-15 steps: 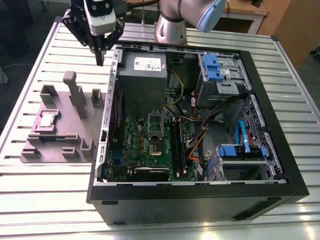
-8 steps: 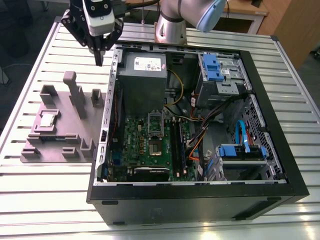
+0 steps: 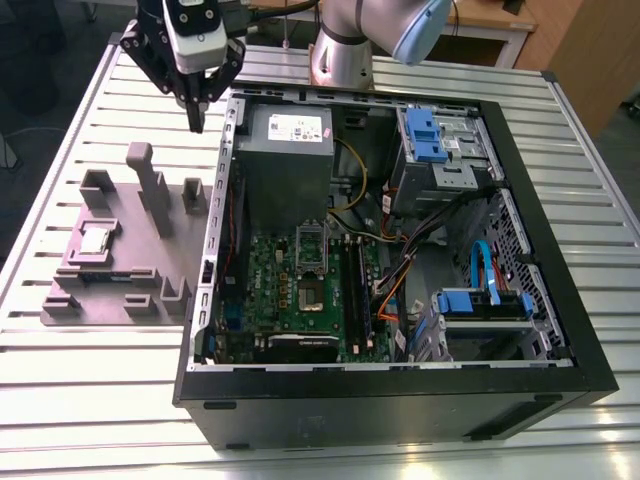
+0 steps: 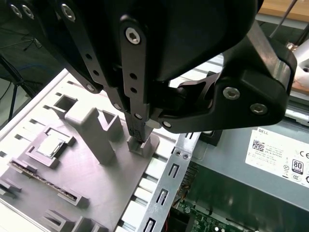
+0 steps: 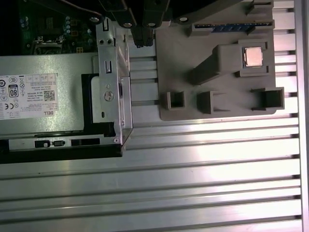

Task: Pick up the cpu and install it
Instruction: 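Reach for the cpu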

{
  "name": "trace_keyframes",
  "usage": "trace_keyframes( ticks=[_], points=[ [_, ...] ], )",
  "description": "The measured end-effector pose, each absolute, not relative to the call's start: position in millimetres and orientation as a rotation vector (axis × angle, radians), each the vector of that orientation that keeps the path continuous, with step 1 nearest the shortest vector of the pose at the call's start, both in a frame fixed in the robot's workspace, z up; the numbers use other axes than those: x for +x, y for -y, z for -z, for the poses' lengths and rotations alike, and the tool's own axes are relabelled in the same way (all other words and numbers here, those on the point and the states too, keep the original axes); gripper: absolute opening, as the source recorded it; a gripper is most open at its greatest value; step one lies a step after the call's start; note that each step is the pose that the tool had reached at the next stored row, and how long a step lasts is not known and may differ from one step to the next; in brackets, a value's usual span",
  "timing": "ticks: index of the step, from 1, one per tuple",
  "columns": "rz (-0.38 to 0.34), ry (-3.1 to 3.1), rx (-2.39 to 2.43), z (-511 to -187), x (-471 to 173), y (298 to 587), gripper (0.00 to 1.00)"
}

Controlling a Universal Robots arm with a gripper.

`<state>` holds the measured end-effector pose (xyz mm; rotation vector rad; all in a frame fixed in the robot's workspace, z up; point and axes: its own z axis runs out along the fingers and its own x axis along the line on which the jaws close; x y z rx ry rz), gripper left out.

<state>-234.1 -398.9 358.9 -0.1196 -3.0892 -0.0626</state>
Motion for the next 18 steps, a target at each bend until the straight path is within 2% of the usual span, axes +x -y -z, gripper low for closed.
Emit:
trace_keyframes(
  ticks=[18],
  points=[
    [0.062, 3.079, -0.120, -356.1, -237.1, 398.9, 0.10]
  ],
)
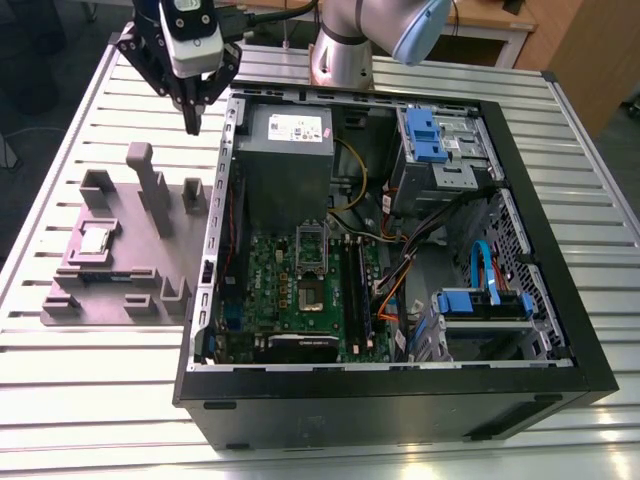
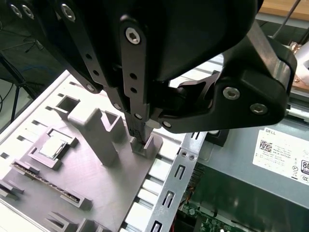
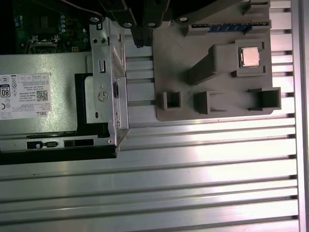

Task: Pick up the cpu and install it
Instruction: 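Reach for the cpu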

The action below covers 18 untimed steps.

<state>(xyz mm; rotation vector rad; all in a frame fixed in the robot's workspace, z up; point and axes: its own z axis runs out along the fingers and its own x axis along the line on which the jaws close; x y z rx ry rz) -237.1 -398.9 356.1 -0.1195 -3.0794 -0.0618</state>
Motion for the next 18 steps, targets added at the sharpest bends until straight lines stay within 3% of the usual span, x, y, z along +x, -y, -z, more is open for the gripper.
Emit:
trace_keyframes(
  ticks=[18],
  points=[
    [0.061, 3.073, -0.119, -353.2, -241.9, 398.9, 0.10]
  ],
)
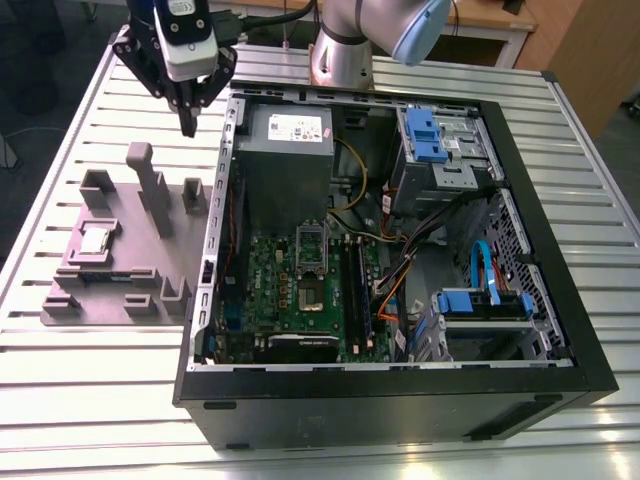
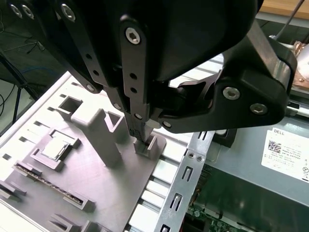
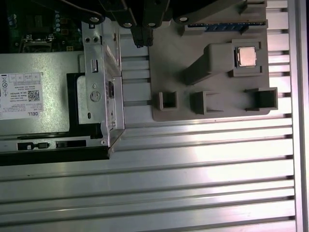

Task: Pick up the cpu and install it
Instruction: 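Reach for the cpu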

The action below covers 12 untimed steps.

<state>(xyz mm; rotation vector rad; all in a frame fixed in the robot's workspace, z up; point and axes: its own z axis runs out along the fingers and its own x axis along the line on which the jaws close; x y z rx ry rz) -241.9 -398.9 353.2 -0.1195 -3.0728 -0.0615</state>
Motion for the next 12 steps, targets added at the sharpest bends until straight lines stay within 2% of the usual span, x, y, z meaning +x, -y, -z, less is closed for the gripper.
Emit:
trace_keyframes(
  ticks=[12],
  points=[
    [0.061, 3.073, -0.119, -351.9, -248.0, 398.9, 0.10]
  ],
)
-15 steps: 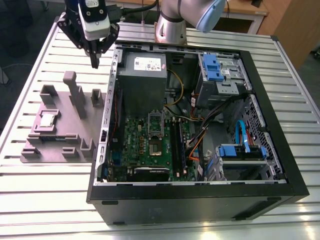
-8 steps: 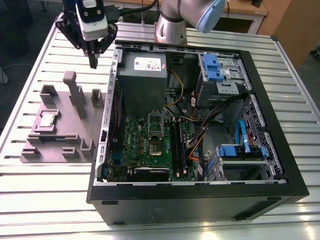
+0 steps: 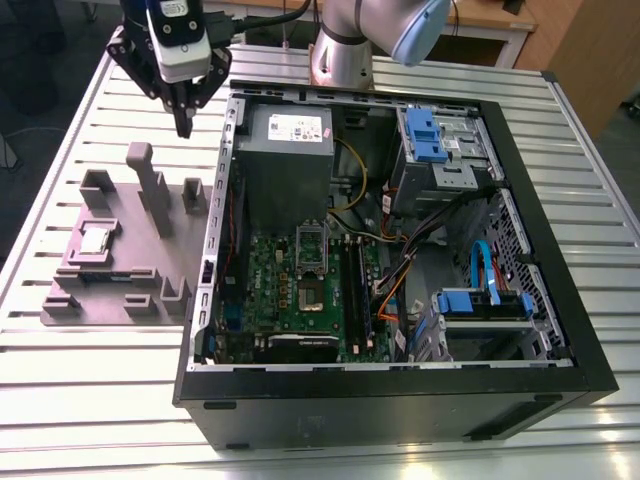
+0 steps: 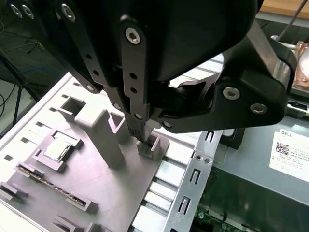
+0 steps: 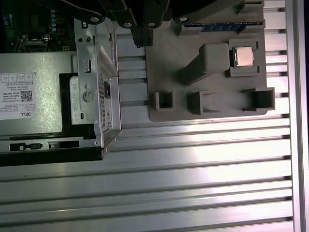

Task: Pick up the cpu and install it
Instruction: 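Reach for the cpu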

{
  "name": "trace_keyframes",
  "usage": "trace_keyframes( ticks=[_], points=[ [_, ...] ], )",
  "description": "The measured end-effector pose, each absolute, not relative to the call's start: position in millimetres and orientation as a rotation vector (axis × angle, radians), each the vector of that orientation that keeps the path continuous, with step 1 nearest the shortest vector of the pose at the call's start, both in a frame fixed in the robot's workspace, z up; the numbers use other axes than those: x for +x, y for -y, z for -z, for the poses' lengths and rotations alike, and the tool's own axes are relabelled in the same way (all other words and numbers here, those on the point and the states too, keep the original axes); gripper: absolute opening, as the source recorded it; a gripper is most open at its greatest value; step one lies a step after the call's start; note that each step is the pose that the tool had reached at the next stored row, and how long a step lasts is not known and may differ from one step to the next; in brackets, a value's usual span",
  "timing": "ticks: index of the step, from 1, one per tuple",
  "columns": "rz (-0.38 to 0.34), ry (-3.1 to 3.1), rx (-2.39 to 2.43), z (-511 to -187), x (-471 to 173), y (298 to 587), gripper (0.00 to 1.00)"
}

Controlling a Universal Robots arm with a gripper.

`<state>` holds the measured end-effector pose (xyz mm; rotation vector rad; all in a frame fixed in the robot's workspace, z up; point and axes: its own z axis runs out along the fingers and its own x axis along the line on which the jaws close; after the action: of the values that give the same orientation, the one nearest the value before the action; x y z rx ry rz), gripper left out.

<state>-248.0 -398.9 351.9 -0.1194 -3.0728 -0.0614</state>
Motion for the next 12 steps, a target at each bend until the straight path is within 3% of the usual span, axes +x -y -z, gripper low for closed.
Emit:
trace_keyframes(
  ticks=[12],
  points=[
    [0.061, 3.073, -0.120, -350.9, -259.2, 398.9, 0.10]
  ],
)
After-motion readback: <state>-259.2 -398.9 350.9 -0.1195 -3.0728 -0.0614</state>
